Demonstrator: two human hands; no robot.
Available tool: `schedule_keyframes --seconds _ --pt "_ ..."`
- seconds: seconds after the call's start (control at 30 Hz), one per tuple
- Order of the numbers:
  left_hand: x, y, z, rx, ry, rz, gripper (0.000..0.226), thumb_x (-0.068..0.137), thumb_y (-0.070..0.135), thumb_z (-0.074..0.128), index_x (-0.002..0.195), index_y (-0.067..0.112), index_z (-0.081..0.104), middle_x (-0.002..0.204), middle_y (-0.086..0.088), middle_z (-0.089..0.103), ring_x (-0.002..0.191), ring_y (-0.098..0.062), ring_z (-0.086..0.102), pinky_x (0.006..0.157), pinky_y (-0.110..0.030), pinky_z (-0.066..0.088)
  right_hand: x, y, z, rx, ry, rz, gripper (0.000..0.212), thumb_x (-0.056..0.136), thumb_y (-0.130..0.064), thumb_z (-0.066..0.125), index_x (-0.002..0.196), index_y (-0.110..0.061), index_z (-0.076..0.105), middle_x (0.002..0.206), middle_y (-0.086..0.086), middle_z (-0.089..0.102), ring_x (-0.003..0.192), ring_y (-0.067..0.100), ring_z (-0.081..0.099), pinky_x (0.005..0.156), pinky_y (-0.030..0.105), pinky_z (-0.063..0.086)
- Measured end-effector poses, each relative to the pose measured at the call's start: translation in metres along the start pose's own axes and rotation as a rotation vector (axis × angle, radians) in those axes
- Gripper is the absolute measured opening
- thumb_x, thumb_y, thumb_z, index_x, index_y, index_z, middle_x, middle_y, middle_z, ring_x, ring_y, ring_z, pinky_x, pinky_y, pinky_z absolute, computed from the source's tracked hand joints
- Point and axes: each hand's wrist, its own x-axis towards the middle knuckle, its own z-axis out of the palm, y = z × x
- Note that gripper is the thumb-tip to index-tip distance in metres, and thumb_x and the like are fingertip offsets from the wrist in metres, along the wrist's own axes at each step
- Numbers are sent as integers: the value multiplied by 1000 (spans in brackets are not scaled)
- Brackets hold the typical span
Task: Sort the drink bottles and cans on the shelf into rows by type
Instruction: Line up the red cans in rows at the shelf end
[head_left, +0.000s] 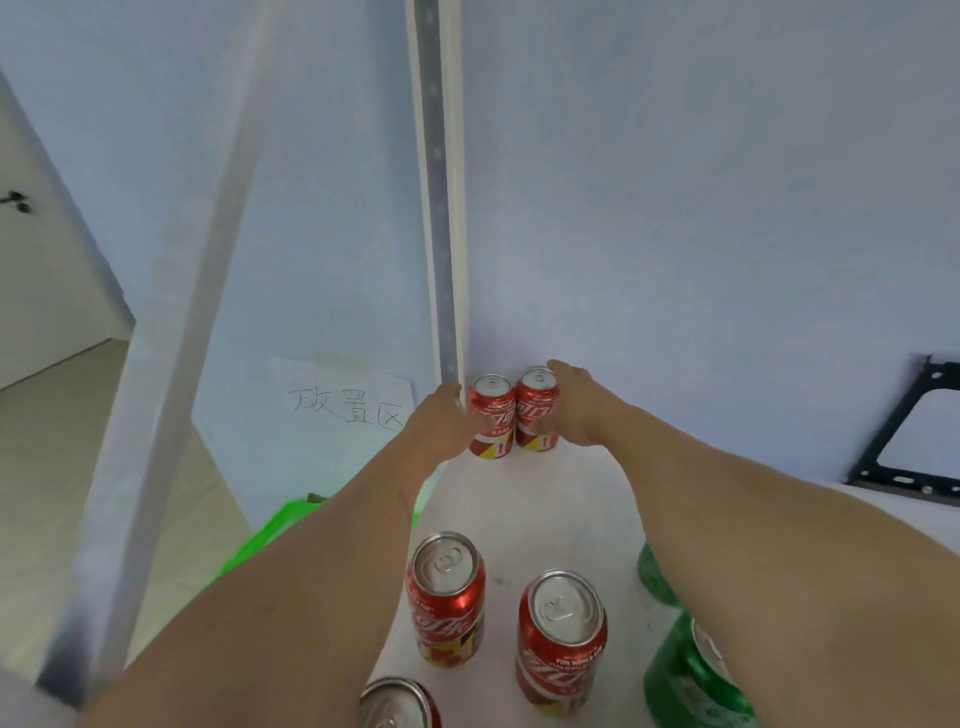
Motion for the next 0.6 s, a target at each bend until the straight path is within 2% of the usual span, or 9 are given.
schedule_keyframes --seconds 0.1,0.17,0.27,0.37,0.43,0.53,0.6 --pt "17 -2 3 -40 -53 -1 82 82 26 79 150 18 34 147 -8 49 124 -26 53 94 -37 48 16 6 2 -29 -5 0 106 76 -31 80 155 -22 10 160 5 12 139 33 33 105 42 41" --pt "27 -3 6 -84 -87 5 85 79 22 82 149 20 33 148 -6 48 123 -22 53 97 -36 45 25 9 3 -60 -32 -32 106 78 -30 79 155 -22 7 161 4 10 140 32 31 105 40 39" --pt "42 -2 11 -65 -132 21 102 76 21 84 155 20 19 153 -6 40 133 -25 47 102 -36 42 35 12 9 -84 -46 -49 104 78 -31 78 155 -23 9 157 6 16 136 32 36 105 42 41" --pt "54 1 19 -40 -185 23 109 74 19 85 156 25 13 149 -5 44 131 -26 49 104 -39 42 39 13 12 -75 -9 -30 96 76 -31 79 151 -20 19 146 10 26 122 33 49 96 42 48" --pt "59 2 24 -32 -189 26 103 73 18 85 153 26 21 141 -4 52 125 -27 54 103 -40 45 39 14 12 -33 -9 -3 92 76 -27 80 146 -16 22 140 11 36 116 33 53 89 41 50" --pt "63 3 25 -14 -170 42 82 71 19 83 138 28 38 122 -3 61 111 -28 61 96 -46 52 37 20 7 11 -63 40 87 77 -25 79 142 -16 21 126 11 52 104 28 56 78 36 49" --pt "61 5 19 -8 -203 26 77 71 22 81 136 32 39 121 -3 59 109 -29 59 90 -46 56 30 26 1 54 -93 62 87 78 -25 78 143 -19 21 127 9 53 106 28 55 81 36 49"
